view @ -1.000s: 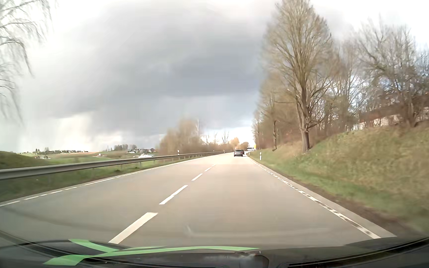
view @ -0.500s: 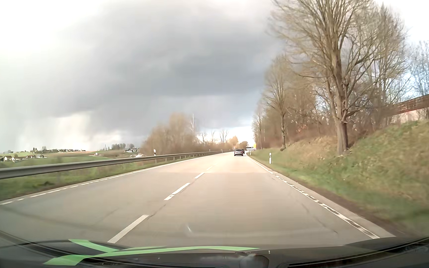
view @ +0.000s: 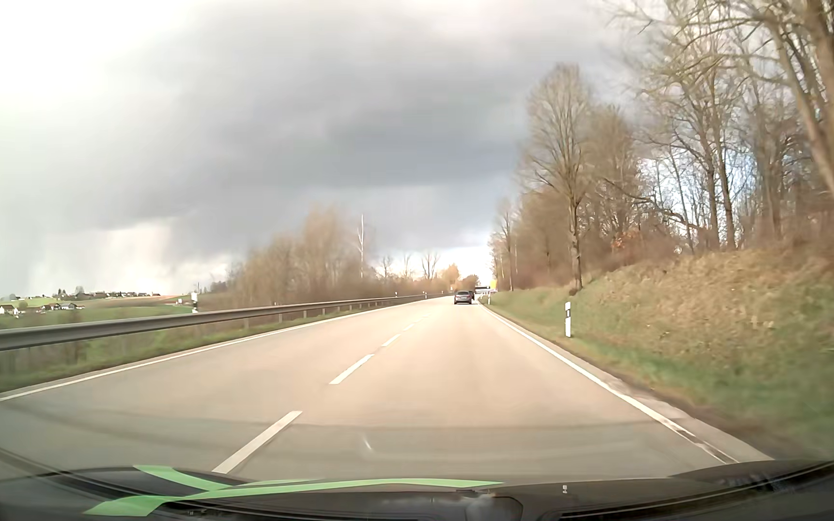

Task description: Follow the waypoints while adhering to traffic rules and regulations

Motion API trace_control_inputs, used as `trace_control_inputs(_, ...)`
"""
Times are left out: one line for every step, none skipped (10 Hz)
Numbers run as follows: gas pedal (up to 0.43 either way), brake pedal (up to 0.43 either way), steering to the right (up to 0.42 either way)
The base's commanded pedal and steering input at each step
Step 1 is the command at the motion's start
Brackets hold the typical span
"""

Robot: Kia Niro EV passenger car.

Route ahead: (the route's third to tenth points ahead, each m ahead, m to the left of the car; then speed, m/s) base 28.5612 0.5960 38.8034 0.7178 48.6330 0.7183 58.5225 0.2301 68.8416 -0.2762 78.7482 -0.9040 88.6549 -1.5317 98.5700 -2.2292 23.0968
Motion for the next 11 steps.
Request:
trace_control_inputs(0.209, 0.0, 0.001)
trace_control_inputs(0.209, 0.0, 0.001)
trace_control_inputs(0.209, 0.0, 0.001)
trace_control_inputs(0.209, 0.0, 0.001)
trace_control_inputs(0.209, 0.0, 0.001)
trace_control_inputs(0.209, 0.0, 0.001)
trace_control_inputs(0.209, 0.0, 0.001)
trace_control_inputs(0.209, 0.0, 0.001)
trace_control_inputs(0.209, 0.0, 0.001)
trace_control_inputs(0.209, 0.0, 0.0)
trace_control_inputs(0.209, 0.0, -0.001)
